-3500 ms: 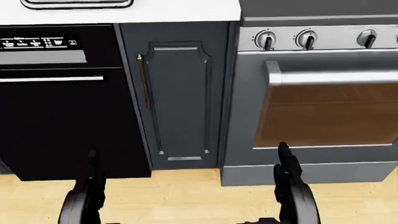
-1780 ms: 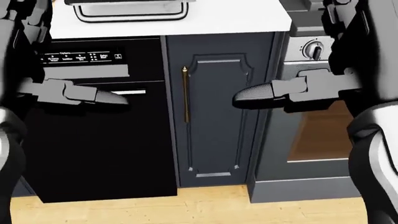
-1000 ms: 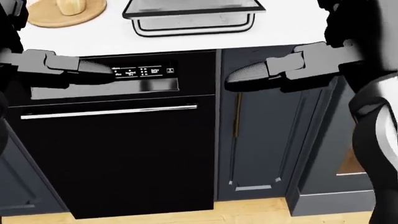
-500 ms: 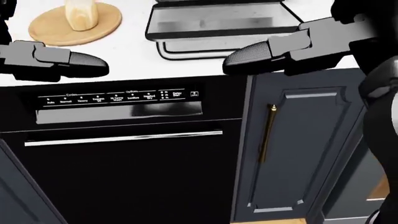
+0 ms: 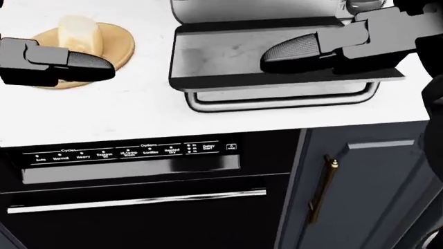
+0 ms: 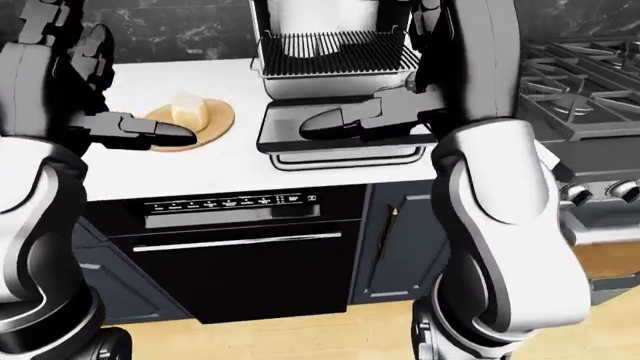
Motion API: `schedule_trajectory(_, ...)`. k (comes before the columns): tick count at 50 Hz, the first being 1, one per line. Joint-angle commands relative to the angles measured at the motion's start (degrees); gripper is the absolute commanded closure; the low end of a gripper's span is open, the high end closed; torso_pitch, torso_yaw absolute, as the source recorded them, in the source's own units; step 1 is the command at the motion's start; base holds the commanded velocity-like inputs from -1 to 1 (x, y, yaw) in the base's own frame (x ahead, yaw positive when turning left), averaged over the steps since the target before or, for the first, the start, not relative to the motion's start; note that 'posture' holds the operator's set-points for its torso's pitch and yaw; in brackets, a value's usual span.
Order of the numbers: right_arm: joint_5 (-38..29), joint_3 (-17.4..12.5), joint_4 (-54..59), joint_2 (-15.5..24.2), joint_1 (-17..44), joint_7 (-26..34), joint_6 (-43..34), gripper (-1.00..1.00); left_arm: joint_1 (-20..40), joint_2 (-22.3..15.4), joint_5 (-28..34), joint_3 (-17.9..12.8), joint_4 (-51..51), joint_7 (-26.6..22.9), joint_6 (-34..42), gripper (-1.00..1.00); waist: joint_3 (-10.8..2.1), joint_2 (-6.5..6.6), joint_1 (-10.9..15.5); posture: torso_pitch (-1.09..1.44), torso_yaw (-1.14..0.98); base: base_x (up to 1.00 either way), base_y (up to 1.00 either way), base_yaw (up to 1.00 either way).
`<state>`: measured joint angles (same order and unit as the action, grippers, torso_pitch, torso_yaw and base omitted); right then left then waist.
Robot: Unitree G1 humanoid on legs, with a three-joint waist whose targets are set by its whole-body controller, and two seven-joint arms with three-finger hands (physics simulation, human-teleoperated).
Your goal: Place the bread on the rack of the toaster oven.
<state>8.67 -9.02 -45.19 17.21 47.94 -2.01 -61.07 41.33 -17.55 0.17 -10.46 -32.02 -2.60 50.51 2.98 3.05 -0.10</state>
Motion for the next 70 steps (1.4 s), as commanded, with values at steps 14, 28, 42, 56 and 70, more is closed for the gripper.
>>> schedule_trajectory(14,-0.31,-0.74,-0.78,0.98,2.67,0.27,0.61,-1.0,1.43,-0.75,-0.58,-0.75,-0.92,0.81,-0.69,-1.0,-2.02,-4.82,0.28,0.0,0.0,0.02,0.1,0.0)
schedule_trajectory(28,1.14,-1.24,-0.98,1.26,3.03,-1.02,1.16,-1.0,1.4,-1.2,-1.0,-0.87,-0.67,1.45,-0.76,-1.0,-0.95,-3.03,-0.18,0.0,0.0,0.0,0.02,0.0)
schedule_trajectory(42,2.58,-1.59,-0.66,1.5,3.14,-1.98,2.46,-1.0,1.39,-1.09,-1.05,-0.62,-0.42,1.53,-0.96,-1.0,-1.53,-3.36,-0.54,0.0,0.0,0.11,0.29,0.0)
schedule_trajectory(56,3.64,-1.85,-1.44,1.85,2.57,-3.18,2.76,-1.0,1.13,-1.31,-1.1,-0.79,-0.83,1.5,-0.73,-1.0,0.15,-4.52,0.69,0.0,0.0,0.02,0.03,0.0)
schedule_trajectory(70,5.46,-2.48,-1.91,2.02,1.59,-4.74,3.1,-1.0,0.82,-0.96,-0.57,-0.46,-0.72,1.26,-1.11,-1.0,-1.11,-2.66,0.32,0.0,0.0,0.04,0.0,0.0)
